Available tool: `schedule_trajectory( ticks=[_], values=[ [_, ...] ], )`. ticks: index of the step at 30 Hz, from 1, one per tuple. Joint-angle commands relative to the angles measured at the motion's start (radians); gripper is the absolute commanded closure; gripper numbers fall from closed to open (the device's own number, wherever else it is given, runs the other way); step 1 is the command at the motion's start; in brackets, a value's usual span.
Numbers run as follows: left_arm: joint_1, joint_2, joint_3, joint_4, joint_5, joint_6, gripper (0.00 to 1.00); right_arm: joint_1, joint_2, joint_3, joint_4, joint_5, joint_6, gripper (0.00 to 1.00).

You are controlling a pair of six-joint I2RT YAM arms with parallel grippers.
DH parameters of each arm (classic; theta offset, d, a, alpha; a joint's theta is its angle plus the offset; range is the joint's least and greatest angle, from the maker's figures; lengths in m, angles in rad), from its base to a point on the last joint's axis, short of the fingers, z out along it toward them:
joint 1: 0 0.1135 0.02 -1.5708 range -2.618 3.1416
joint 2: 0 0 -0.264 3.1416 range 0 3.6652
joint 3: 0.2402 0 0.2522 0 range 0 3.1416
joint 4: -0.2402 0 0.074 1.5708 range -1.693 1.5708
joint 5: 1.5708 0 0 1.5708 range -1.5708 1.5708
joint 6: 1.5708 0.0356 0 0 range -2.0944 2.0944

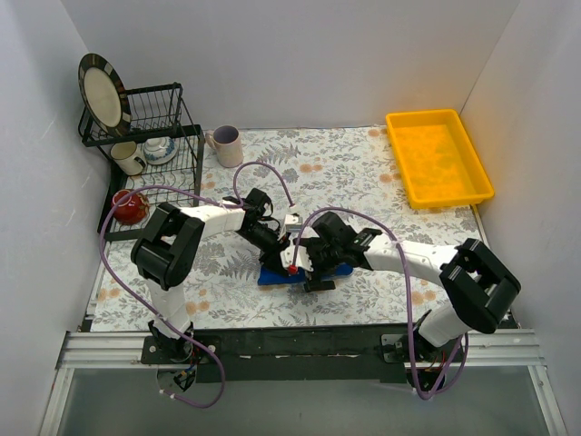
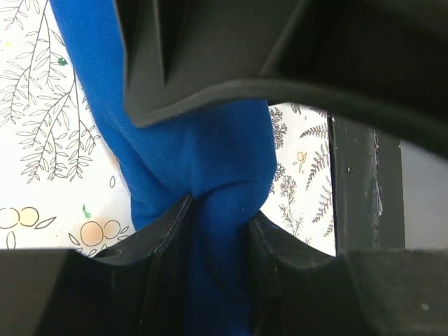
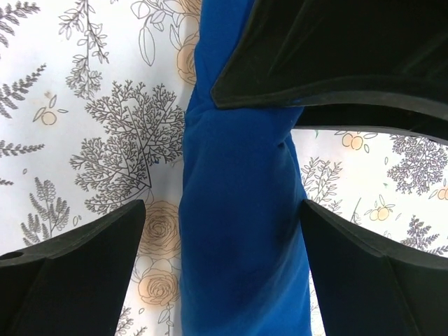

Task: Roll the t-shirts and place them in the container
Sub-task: Roll the T-shirt to the center of the board, then pick up the T-shirt from the center of the board.

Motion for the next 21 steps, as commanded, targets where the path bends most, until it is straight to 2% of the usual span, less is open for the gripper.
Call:
schedule_trajectory(
  ticks=[1,6,12,13,15,16,18,19,21],
  values=[
    [-0.015,0.067,-0.037,-0.047,-0.171,-0.001,0.69,0.012,0.026,-0.023,0.093,0.049,0.0,0.02],
    [-0.015,0.07,-0.026,-0.047,-0.167,-0.004,0.69,0.015,0.064,-0.031,0.129,0.06,-0.015,0.07],
    [-0.015,0.062,-0.027,-0.039,-0.164,-0.019,0.69,0.024,0.107,-0.028,0.085,0.017,-0.076,0.29],
    [-0.015,0.062,-0.026,-0.036,-0.161,-0.022,0.68,0.03,0.113,-0.028,0.074,0.013,-0.101,0.37],
    [-0.015,0.058,-0.026,-0.03,-0.161,-0.031,0.68,0.033,0.13,-0.033,0.039,0.007,-0.124,0.46],
    [-0.015,0.055,-0.024,-0.027,-0.163,-0.035,0.67,0.036,0.136,-0.034,0.031,0.01,-0.144,0.6],
    [-0.01,0.042,-0.02,-0.03,-0.16,-0.041,0.65,0.039,0.158,-0.033,-0.009,0.026,-0.162,0.8],
    [-0.007,0.036,-0.009,-0.033,-0.158,-0.053,0.61,0.039,0.164,-0.031,-0.02,0.037,-0.174,0.93],
    [0.016,-0.002,0.021,-0.039,-0.141,-0.071,0.56,0.039,0.161,-0.037,-0.018,0.08,-0.176,0.99]
  ],
)
